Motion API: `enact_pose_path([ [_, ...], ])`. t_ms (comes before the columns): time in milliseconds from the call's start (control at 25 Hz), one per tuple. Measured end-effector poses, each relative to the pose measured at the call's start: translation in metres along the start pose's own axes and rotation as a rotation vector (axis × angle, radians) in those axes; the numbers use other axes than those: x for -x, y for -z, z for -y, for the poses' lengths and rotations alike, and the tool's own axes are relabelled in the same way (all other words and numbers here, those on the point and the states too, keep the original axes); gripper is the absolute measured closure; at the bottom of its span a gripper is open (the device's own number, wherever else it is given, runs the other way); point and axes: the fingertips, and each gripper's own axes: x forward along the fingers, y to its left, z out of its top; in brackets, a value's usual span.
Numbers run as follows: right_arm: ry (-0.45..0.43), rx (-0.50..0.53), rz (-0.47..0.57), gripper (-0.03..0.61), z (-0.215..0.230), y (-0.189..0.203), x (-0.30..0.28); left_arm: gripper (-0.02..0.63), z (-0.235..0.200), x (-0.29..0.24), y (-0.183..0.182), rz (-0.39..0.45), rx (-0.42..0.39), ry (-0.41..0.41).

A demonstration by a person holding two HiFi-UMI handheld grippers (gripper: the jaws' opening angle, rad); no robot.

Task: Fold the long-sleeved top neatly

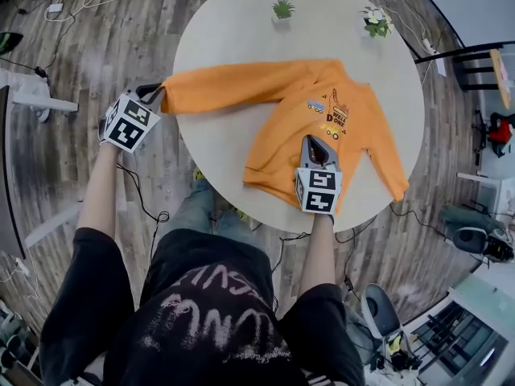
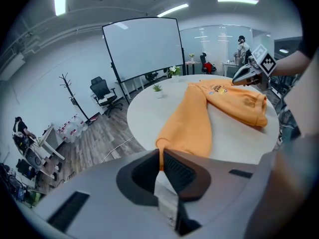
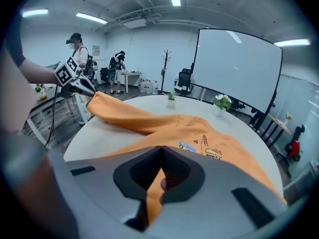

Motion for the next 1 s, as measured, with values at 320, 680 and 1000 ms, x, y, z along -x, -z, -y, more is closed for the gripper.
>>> enact_pose_path([
  [320,0.044,-0.024,-0.049,0.572,-0.008,-0.023,-0.026,0.581,-0.075,-0.035,-0.008,0.01,0.007,0.025],
  [680,0.065,-0.037,-0.111,0.572,-0.008,-0.017,-0.046,0.551,-0.125,-0.075,0.022,-0.047,0.088,-0.066],
  [1000,0.037,-0.035,-0.121,0.572,-0.025,-0.02,-0.065,0.425,-0.06,-0.093,0.04,-0.05,0.085,0.192],
])
